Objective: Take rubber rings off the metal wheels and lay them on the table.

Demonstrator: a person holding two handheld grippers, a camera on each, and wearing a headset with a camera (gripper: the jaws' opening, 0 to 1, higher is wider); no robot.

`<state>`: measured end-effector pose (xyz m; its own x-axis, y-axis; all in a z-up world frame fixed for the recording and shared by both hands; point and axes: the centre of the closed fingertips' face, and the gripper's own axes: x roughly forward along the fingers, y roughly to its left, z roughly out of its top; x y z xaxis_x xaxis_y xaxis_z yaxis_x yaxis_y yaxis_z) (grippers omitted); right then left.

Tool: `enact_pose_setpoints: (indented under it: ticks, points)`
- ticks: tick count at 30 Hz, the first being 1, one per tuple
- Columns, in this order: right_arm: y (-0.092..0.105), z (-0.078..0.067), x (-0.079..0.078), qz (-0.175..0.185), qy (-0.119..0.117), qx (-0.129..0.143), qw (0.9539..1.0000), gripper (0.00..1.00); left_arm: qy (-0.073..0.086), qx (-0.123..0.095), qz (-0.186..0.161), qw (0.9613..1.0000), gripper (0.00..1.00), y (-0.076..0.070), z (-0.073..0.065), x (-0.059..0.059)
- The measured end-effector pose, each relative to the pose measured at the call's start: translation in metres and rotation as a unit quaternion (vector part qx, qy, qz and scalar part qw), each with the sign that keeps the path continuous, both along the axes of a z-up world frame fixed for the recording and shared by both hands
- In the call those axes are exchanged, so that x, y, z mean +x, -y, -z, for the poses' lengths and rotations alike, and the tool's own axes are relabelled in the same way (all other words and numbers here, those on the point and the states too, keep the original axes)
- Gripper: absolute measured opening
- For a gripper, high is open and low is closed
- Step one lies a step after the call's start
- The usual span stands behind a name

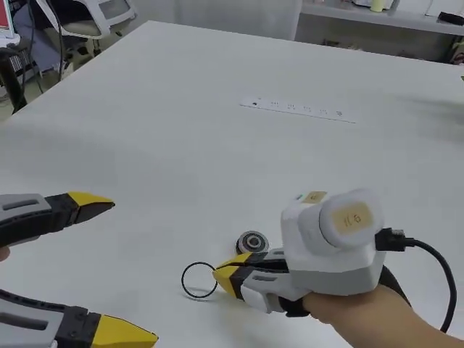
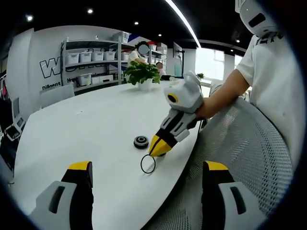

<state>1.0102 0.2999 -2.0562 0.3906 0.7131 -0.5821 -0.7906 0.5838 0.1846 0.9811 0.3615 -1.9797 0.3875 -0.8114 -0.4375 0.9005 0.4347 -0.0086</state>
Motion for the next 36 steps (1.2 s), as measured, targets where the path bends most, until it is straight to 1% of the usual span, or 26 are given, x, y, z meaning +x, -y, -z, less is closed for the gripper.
enact_pose_setpoints:
  ticks: [3, 6, 11, 18, 20, 21, 24, 30, 36]
  points:
    - [-0.002, 0.004, 0.001, -0.004, 0.004, -0.011, 0.9999, 0.0, -0.001, 0.0, 0.0, 1.0, 0.93, 0.0, 0.0, 0.0]
    - [-0.001, 0.005, 0.001, -0.011, 0.015, -0.021, 0.9996, 0.0, -0.001, 0.0, 0.0, 1.0, 0.92, 0.0, 0.0, 0.0]
    - [0.0, 0.004, 0.003, -0.017, 0.023, -0.026, 0.9992, 0.0, -0.001, -0.004, -0.002, 1.0, 0.92, -0.001, 0.0, 0.001]
    - [0.004, 0.003, 0.006, -0.017, 0.029, -0.033, 0.9989, 0.04, -0.001, -0.002, -0.001, 1.0, 0.92, -0.001, 0.0, 0.001]
    - [0.006, -0.004, 0.011, -0.017, 0.039, -0.033, 0.9985, 0.04, -0.001, -0.002, -0.001, 1.0, 0.92, 0.0, 0.0, 0.0]
    - [0.007, -0.011, 0.014, -0.014, 0.048, -0.027, 0.9984, 0.04, -0.001, -0.002, -0.001, 1.0, 0.92, 0.0, 0.0, 0.0]
    - [0.009, -0.025, 0.021, -0.005, 0.058, -0.014, 0.9982, 0.06, -0.002, -0.002, 0.001, 1.0, 0.92, 0.0, 0.0, 0.0]
    - [0.013, -0.047, 0.028, 0.007, 0.076, 0.011, 0.997, 0.07, -0.003, 0.002, 0.004, 1.0, 0.92, 0.0, 0.001, -0.001]
    - [0.017, -0.066, 0.032, 0.015, 0.088, 0.036, 0.9953, 0.1, -0.004, 0.004, 0.006, 1.0, 0.92, 0.001, 0.002, -0.001]
